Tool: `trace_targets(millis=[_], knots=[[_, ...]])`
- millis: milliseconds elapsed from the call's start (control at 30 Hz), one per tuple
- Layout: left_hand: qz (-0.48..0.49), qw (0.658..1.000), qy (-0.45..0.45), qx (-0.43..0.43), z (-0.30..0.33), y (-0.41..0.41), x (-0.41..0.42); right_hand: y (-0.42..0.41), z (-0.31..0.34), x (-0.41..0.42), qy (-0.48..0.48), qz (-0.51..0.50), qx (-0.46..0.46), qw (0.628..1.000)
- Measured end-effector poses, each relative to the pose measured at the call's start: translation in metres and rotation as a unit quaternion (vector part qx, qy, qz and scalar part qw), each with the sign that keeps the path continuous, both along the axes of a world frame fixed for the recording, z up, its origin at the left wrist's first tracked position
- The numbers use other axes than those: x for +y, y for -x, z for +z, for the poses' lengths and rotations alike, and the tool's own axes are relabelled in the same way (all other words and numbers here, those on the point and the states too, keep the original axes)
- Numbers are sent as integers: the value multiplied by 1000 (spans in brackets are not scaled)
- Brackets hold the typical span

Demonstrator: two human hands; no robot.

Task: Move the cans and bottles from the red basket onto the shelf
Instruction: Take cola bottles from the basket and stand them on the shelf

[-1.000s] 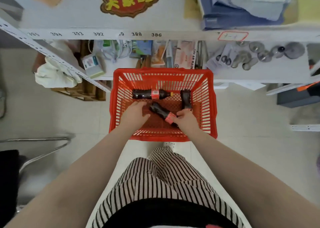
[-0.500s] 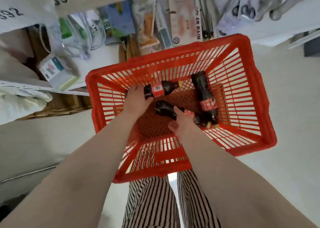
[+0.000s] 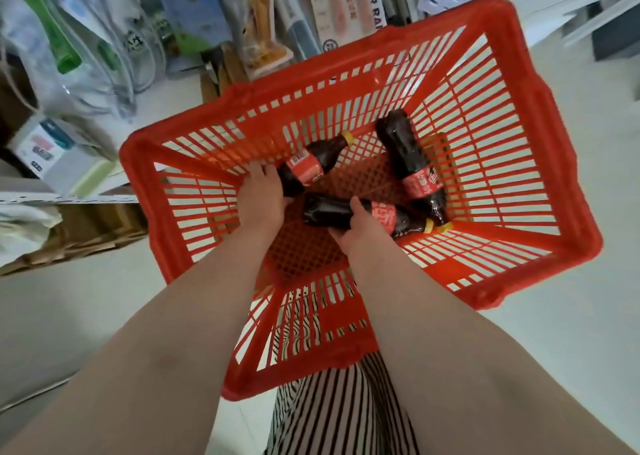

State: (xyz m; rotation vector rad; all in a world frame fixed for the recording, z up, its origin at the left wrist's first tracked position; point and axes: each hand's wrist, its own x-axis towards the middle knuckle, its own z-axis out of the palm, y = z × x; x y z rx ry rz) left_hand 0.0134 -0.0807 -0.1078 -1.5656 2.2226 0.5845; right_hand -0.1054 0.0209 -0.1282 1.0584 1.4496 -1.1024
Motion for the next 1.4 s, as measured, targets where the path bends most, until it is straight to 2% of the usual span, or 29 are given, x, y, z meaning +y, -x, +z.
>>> trace_targets(millis=[100, 167, 367, 433, 533, 733, 933, 1200, 1400], knots=[[39, 998, -45, 29, 19, -5, 7, -1, 55, -1, 5, -19, -30, 999], [56, 995, -61, 58, 42, -14, 15, 2, 92, 9, 46, -9, -60, 997], [115, 974, -103, 169, 146, -36, 32, 17, 215, 53, 145, 107, -93, 979], [164, 946, -157, 232, 189, -38, 40, 17, 253, 74, 165, 140, -67, 974], [229, 879, -269, 320, 247, -42, 55, 14, 300, 107, 225, 161, -10, 961], [216, 803, -400, 385, 317, -28, 81, 5, 361, 162, 344, 124, 86, 927], [123, 757, -492, 413, 354, 16, 120, 3, 404, 212, 341, 94, 191, 916], [44, 719, -610, 331, 380, 74, 192, 17, 422, 309, 242, 20, 287, 927], [1, 721, -639, 269, 388, 124, 271, 42, 426, 395, 219, -51, 328, 917]])
